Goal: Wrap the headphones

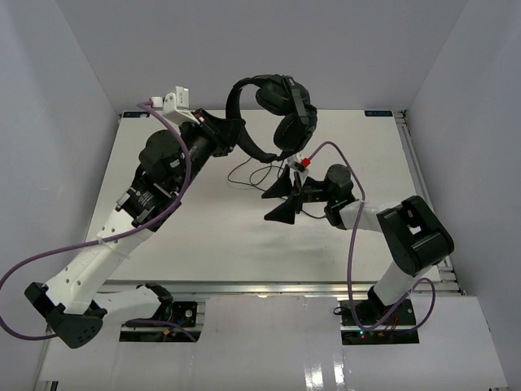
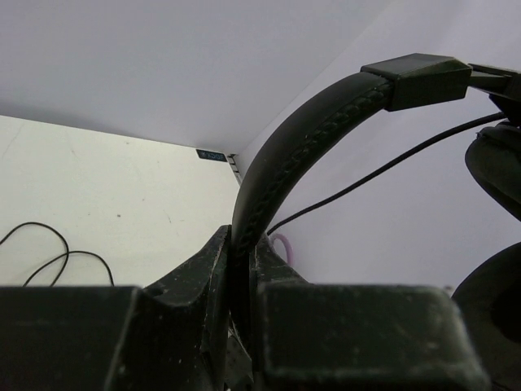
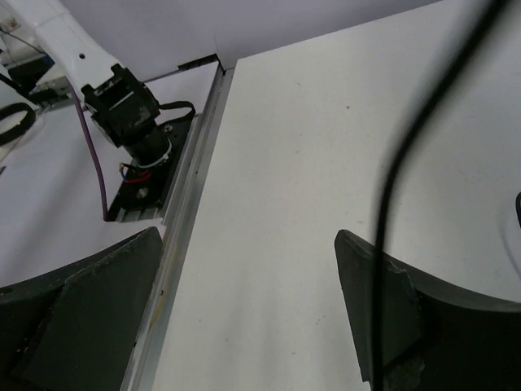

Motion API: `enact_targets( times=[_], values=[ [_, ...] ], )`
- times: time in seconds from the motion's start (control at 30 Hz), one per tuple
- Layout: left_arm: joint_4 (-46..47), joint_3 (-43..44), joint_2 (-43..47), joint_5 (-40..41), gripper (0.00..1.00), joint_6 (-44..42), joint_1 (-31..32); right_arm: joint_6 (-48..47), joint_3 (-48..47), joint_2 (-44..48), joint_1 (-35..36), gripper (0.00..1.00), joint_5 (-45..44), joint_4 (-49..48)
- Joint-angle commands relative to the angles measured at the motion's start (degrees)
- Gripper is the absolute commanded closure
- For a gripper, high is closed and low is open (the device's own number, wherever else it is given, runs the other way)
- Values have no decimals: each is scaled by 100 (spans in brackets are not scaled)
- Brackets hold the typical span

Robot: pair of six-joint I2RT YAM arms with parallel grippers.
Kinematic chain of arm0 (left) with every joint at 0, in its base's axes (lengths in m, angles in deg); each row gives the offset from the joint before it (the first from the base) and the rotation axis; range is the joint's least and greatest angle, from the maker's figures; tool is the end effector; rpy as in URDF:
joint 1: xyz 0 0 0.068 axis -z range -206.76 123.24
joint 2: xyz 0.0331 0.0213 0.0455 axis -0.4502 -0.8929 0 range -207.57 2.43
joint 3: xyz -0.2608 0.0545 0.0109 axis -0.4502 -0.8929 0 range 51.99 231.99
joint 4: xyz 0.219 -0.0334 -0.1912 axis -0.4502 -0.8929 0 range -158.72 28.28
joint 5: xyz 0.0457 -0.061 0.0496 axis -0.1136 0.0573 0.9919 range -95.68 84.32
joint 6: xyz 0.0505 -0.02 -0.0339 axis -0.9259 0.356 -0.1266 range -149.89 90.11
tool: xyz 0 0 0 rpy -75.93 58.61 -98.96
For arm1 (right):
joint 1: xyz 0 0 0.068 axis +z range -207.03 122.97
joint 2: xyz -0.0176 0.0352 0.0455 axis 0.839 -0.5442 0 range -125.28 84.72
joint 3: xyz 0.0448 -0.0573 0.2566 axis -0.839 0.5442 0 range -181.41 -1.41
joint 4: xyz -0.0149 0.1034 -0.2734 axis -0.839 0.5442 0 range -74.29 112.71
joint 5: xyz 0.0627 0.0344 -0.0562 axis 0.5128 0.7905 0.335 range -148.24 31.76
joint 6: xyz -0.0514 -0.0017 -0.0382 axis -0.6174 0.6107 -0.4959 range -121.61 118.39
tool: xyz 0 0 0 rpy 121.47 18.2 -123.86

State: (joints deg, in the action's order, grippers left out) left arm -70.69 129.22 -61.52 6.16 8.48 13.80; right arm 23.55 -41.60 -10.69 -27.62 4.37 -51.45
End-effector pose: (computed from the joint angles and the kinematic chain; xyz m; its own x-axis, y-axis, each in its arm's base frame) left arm 0.2238 -0.1781 0.4765 -0.2537 -0.5826 -0.7722 0.4126 0.6568 -0.6311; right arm 0.2806 0.2088 0.1959 -0.2548 0.0809 -0.9636 -0.9660 -0.0666 0.2498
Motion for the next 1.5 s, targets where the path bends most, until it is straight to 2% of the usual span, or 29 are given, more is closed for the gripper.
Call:
enact_targets(
  times=[0.0, 0.13, 0.23, 0.4, 0.57, 0.73, 0.83, 0.87, 0.9, 0.93, 0.97, 1.03, 1.17, 1.3, 1.47],
  values=[
    [365, -50, 400, -36, 100, 389, -17, 1025, -156, -104, 25, 4, -192, -2121],
    [352, -87, 508, 51, 100, 434, -21, 807, -109, -69, 30, 0, -251, -1983],
    [342, -58, 550, 172, 100, 426, -13, 531, -85, -29, 30, 13, -188, -1607],
    [174, 116, 542, 648, 100, 434, -13, -271, 39, 203, 38, 30, -159, -900],
    [-33, 288, 485, 1161, 100, 540, -13, -933, 102, 467, 51, 63, -301, 33],
    [-167, 301, 471, 1637, 100, 760, -21, -1107, 67, 683, 73, 90, -285, 387],
    [-214, 414, 399, 2112, 100, 707, -13, -1952, -91, 1066, 97, 92, -600, 1812],
    [-238, 490, 340, 2253, 100, 653, -13, -2495, -246, 1213, 142, 92, -813, 2557],
    [-326, 617, 257, 2424, 100, 647, -13, -3170, -478, 1341, 247, 92, -1100, 4011],
    [-430, 732, 119, 2602, 100, 613, -16, -3719, -675, 1481, 317, 92, -1435, 4763],
    [-540, 842, -39, 2783, 100, 569, -20, -4222, -861, 1626, 374, 92, -1786, 5259],
    [-654, 1037, -291, 3059, 100, 468, -13, -4651, -1008, 1940, 498, 92, -2268, 6118],
    [-373, 970, -862, 3893, 100, -326, -39, -5361, -1455, 2410, 653, 92, -3295, 7353],
    [409, 487, -1303, 4164, 100, -1184, -198, -6099, -1918, 2759, 945, 92, -4087, 8246],
    [-133, 600, -2128, 3714, 100, -973, -641, -6773, -2604, 2808, 1315, 92, -5142, 8913]
  ],
)
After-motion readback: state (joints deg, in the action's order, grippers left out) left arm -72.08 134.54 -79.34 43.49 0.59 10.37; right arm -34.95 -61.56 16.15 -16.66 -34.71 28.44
